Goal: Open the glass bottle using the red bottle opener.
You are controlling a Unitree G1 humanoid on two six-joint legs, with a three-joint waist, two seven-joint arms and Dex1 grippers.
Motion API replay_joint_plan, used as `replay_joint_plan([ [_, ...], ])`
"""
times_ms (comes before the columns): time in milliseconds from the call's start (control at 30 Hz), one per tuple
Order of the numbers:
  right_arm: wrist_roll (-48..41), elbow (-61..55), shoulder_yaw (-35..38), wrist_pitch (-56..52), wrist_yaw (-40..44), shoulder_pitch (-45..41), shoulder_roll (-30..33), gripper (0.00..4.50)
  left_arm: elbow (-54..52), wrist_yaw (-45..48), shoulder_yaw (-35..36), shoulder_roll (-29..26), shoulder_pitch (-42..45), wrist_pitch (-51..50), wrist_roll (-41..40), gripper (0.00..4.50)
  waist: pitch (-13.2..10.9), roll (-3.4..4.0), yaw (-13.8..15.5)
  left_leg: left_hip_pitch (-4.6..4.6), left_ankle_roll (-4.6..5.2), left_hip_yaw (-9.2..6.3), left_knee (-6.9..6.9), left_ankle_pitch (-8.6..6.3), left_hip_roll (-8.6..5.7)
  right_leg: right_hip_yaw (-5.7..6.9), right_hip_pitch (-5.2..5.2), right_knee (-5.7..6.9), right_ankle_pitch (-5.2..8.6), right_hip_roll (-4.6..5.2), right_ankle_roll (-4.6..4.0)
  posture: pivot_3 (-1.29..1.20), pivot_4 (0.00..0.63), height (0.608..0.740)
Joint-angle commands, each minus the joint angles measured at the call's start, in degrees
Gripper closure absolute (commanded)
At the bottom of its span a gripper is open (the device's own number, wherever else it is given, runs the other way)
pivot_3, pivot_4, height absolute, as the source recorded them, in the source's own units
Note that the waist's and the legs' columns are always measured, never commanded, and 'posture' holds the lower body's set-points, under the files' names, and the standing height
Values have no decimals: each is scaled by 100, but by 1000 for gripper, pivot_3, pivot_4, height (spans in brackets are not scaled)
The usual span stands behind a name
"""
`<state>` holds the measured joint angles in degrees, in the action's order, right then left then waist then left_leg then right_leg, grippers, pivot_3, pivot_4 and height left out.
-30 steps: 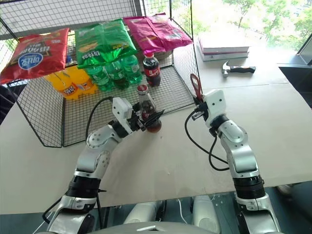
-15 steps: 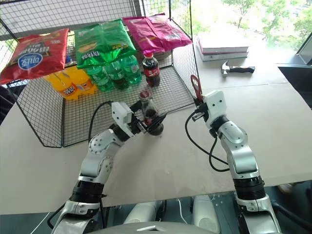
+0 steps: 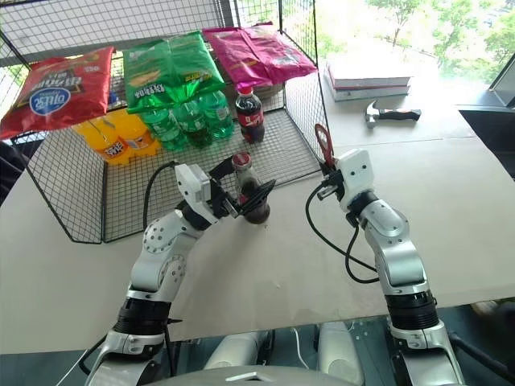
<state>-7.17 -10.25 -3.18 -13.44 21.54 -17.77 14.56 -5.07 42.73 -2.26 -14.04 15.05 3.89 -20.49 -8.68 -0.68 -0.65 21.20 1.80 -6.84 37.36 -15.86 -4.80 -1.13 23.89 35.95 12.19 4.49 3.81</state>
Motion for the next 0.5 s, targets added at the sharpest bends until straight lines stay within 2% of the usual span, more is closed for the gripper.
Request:
replay_joint_plan([
  [33,-26,-153,49,101,19,-63,11,4500,-210,18,16,20,91,100,-93,42,0,0,0,0,0,0,0,0,0,0,0,0,0,0,0,0,150,740],
  [133,-20,-146,44,103,30,-71,6,4500,-179,2,9,32,100,120,-65,42,0,0,0,0,0,0,0,0,0,0,0,0,0,0,0,0,150,740],
  [233,-14,-150,35,100,39,-80,0,4500,-167,-17,11,38,100,111,-64,838,0,0,-1,0,0,0,0,0,0,0,0,0,0,0,0,0,150,740],
  [367,-39,-298,-71,-8,38,-110,-77,4500,-173,-58,-11,21,76,62,-27,2645,3,1,0,-1,0,0,0,0,0,0,0,0,0,0,0,0,150,740],
  [433,-46,-382,-145,-65,43,-146,-130,4500,-203,-67,-56,-5,38,38,8,3099,6,6,1,-14,0,1,0,0,0,-1,-13,0,0,0,0,0,150,740],
  [500,14,-459,-267,-71,64,-203,-167,4500,-229,-97,-84,-33,-16,30,54,3145,6,6,-6,-21,0,2,0,0,1,-3,-18,2,0,-1,0,0,150,740],
])
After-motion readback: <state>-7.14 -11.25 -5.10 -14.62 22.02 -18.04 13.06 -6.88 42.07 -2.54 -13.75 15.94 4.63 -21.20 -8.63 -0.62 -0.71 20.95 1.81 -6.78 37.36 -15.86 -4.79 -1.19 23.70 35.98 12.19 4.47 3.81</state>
